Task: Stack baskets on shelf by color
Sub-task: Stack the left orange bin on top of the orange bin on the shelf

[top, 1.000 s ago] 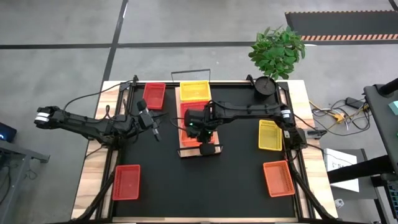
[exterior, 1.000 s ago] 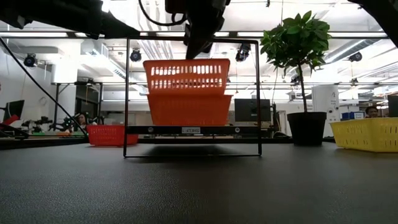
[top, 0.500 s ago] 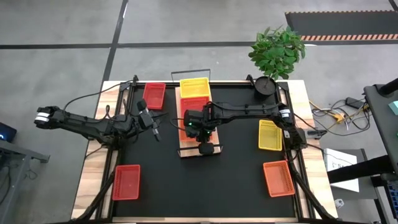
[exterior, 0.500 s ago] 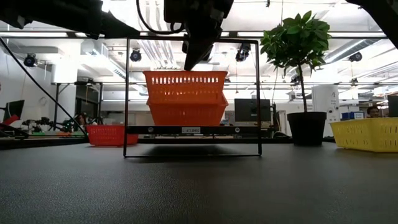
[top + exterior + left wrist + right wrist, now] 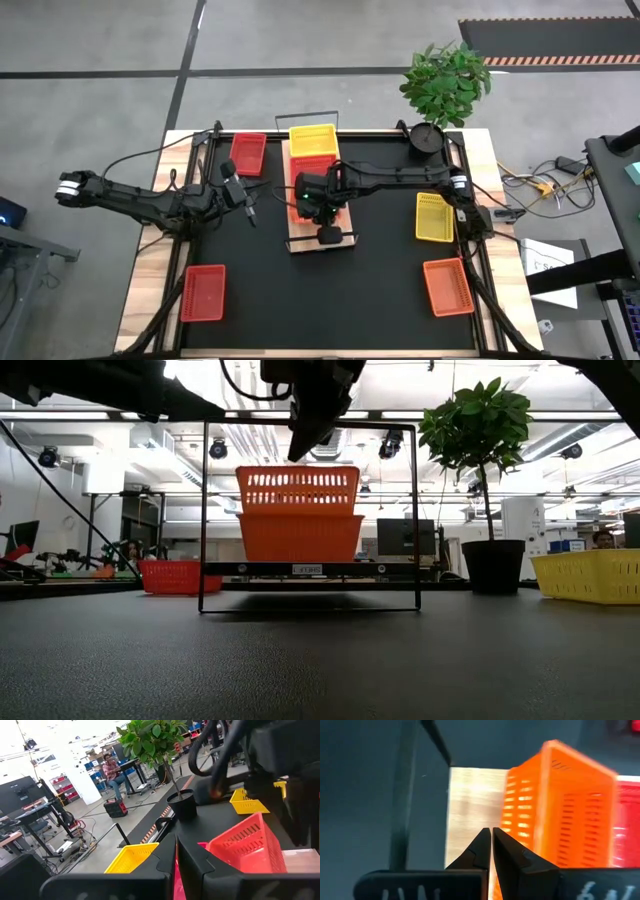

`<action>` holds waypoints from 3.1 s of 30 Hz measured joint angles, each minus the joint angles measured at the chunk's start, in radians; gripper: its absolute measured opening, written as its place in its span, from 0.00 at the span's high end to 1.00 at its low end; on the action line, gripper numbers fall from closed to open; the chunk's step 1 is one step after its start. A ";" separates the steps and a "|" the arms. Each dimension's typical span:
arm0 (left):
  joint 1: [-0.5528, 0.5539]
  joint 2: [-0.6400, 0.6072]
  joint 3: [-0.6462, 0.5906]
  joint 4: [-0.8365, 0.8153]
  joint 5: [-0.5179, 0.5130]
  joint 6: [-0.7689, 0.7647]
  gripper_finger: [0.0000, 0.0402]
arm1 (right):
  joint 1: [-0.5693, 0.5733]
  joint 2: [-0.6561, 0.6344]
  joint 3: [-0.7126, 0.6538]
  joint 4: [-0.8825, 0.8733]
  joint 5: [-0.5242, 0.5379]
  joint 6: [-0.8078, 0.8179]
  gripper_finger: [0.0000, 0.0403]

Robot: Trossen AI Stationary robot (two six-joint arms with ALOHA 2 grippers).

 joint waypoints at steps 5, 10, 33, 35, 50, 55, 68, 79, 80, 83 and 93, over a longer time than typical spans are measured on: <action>0.000 -0.001 0.000 0.000 0.000 0.000 1.00 | 0.000 -0.005 0.023 -0.021 0.012 0.005 0.98; 0.000 0.000 0.000 0.000 0.001 -0.001 1.00 | 0.000 -0.005 0.060 -0.070 0.013 0.010 0.98; 0.000 0.010 0.002 0.000 0.007 0.000 1.00 | -0.002 -0.007 0.064 -0.067 0.008 0.015 0.84; 0.000 0.010 0.002 0.000 0.007 0.000 1.00 | -0.004 -0.005 0.063 -0.069 0.005 0.021 0.79; 0.000 0.010 0.002 0.000 0.009 0.000 1.00 | -0.041 0.001 0.041 -0.050 0.005 0.006 0.60; 0.000 0.011 0.002 0.000 0.009 0.000 1.00 | -0.065 0.001 0.011 -0.014 0.000 -0.003 0.60; 0.000 0.012 0.002 0.000 0.008 0.000 1.00 | -0.083 0.003 -0.053 0.070 -0.056 0.016 0.79; 0.000 0.011 0.001 0.000 0.008 0.000 1.00 | -0.078 -0.013 -0.051 0.056 -0.054 0.025 0.97; 0.000 0.011 0.001 0.000 0.008 0.000 1.00 | -0.076 -0.021 -0.050 0.055 -0.051 0.025 0.97; 0.000 0.011 0.001 0.000 0.008 0.001 1.00 | -0.070 -0.053 -0.049 0.057 -0.042 0.010 0.97; 0.000 0.009 0.001 0.000 0.008 0.018 1.00 | -0.014 -0.042 -0.056 0.068 0.162 -0.056 0.97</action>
